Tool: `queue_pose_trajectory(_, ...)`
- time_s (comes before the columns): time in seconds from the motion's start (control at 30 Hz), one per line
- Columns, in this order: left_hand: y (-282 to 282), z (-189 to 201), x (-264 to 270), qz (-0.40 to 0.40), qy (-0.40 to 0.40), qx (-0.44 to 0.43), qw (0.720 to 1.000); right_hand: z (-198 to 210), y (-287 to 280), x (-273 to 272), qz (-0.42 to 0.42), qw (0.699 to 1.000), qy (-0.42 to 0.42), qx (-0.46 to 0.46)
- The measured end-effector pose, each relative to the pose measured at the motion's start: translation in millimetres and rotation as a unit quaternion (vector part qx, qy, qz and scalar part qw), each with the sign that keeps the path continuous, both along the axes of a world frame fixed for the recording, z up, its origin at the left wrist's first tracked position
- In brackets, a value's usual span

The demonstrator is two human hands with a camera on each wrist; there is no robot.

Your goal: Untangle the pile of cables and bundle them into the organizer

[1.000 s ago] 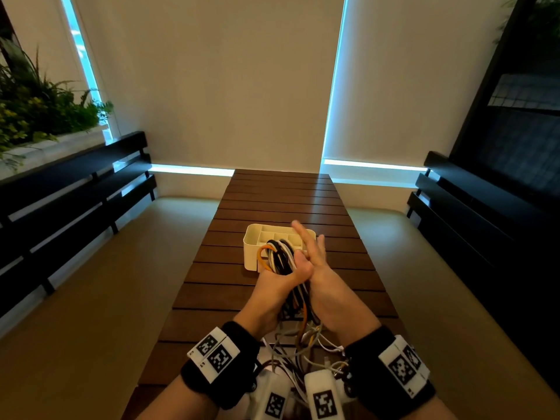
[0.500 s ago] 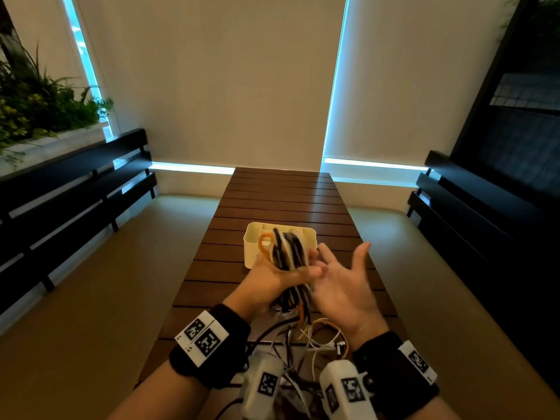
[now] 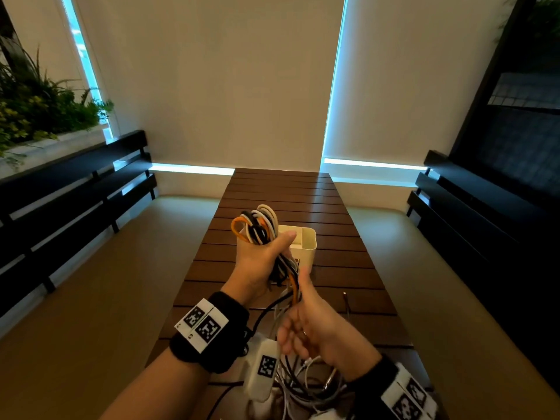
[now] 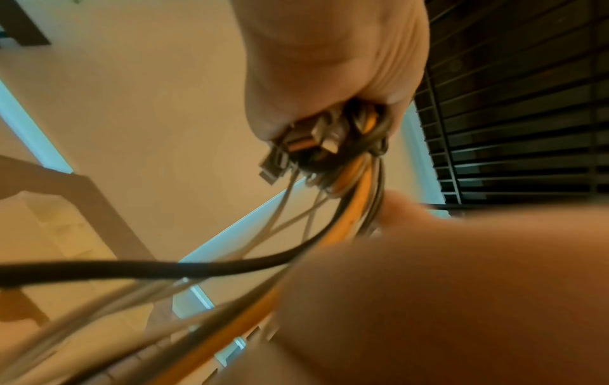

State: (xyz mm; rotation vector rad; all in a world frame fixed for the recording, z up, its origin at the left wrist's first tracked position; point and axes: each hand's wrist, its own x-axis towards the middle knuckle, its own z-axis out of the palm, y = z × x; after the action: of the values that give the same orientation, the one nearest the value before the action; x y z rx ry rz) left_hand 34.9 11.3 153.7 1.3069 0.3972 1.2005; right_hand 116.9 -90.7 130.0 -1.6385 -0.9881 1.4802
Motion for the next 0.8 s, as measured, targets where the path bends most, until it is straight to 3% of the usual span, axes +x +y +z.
queue_pose_trajectory(0.13, -6.9, -3.3, -2.8, -0.054, -0.011, 0.009, 0.998, -6.2, 19.1, 3.6, -0.16, 0.969, 0.188, -0.018)
queue_pose_trajectory(0.23, -10.4, -8.0, -7.3, -0.122, -0.031, -0.007, 0.992, 5.1, 19.9, 4.7, -0.198, 0.925, 0.32, -0.05)
queue_pose_trajectory(0.37, -14.5, -16.5, -10.9, -0.211, -0.072, -0.111, 0.969, 17.5, 21.4, 16.3, -0.278, 0.892, 0.347, -0.085)
queue_pose_trajectory(0.53, -22.5, -33.7, -11.5, -0.319, -0.122, -0.255, 0.905, 13.8, 26.0, 35.7, -0.358, 0.843, 0.399, -0.037)
queue_pose_trajectory(0.67, -24.3, -38.0, -11.1, -0.341, -0.086, -0.305, 0.885, 12.7, 24.7, 37.3, -0.363, 0.846, 0.39, 0.016)
queue_pose_trajectory(0.8, -23.8, -36.9, -10.6, -0.332, 0.012, -0.344, 0.878, 25.4, 12.4, 25.0, -0.278, 0.922, 0.239, 0.123)
